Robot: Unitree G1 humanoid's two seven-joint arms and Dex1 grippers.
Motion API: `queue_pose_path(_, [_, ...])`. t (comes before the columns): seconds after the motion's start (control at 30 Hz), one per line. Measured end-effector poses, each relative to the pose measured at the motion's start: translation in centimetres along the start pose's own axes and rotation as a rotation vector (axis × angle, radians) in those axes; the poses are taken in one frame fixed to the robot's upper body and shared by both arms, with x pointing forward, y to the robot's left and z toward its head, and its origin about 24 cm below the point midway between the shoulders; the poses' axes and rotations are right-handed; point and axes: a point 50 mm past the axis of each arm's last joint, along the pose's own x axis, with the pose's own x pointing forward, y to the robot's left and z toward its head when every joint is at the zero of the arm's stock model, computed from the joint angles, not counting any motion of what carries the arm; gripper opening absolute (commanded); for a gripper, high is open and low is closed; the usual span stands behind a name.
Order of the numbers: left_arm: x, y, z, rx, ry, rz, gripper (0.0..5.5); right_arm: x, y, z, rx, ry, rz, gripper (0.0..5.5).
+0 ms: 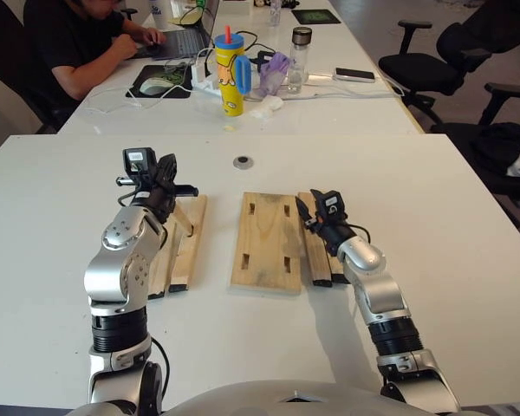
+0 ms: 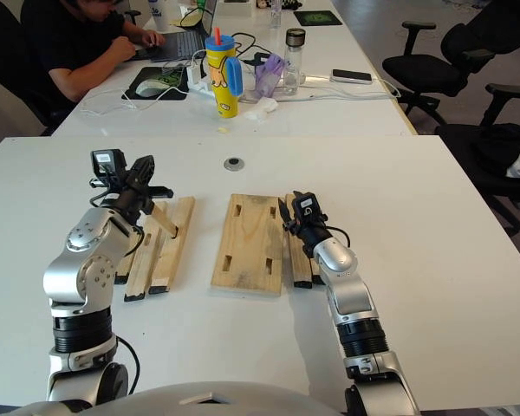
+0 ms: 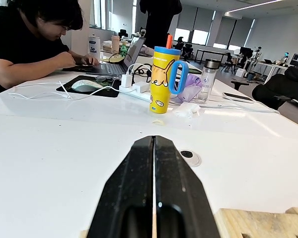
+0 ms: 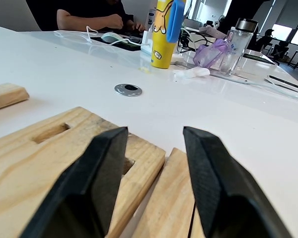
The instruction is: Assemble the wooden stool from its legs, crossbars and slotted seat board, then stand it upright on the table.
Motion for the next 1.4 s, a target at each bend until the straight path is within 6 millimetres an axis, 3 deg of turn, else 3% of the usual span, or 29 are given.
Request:
queue_pose_path(0.17, [0.4,-0.2,3.1,0.012,-0.115,0.001,0.03,0.0,0.0,0.0,0.0,0.0,0.0,2.05])
queue_pose_path(0.3, [-0.5,-0.7,7.9,0.044,-0.396,-0.006,0.03,0.0,0.2,-0.1,-0.001,0.003,0.005,2.05])
queue_pose_path(0.37, [-1.1,-1.1,8.8,0.063,-0.471,-0.019,0.03,-0.1,0.2,-0.2,0.001,0.007,0.006,2.05])
queue_pose_path(0.43, [-0.6,-1.3,5.7,0.075,-0.325,-0.027,0.03,-0.1,0.3,-0.2,0.001,0.007,0.009,2.05])
queue_pose_path(0.53, [-0.7,-0.9,-1.9,0.042,0.03,-0.015,0.03,0.0,0.5,-0.2,0.005,0.005,0.013,2.05])
queue_pose_path(0.57, [-0.7,-1.0,-2.3,0.041,0.046,-0.021,0.03,0.0,0.5,-0.3,0.005,0.008,0.011,2.05])
queue_pose_path(0.83, [1.0,-1.5,-1.7,0.021,0.003,0.013,0.03,0.1,0.9,-0.2,0.012,0.005,0.018,2.05])
queue_pose_path(0.97, [0.9,-1.2,-0.9,0.071,-0.053,0.037,0.59,0.1,1.1,-0.3,0.015,0.004,0.02,2.05])
queue_pose_path(1.17, [-3.1,-0.9,3.2,0.148,-0.29,-0.003,1.45,-0.3,1.1,-0.7,0.021,0.014,0.009,2.05])
queue_pose_path(1.27, [-5.0,-1.0,2.4,0.177,-0.243,-0.061,1.86,-0.4,0.9,-0.8,0.023,0.016,-0.008,2.05])
queue_pose_path(1.4, [-5.9,-0.9,0.3,0.178,-0.122,-0.103,2.32,-0.6,0.8,-1.0,0.026,0.021,-0.021,2.05])
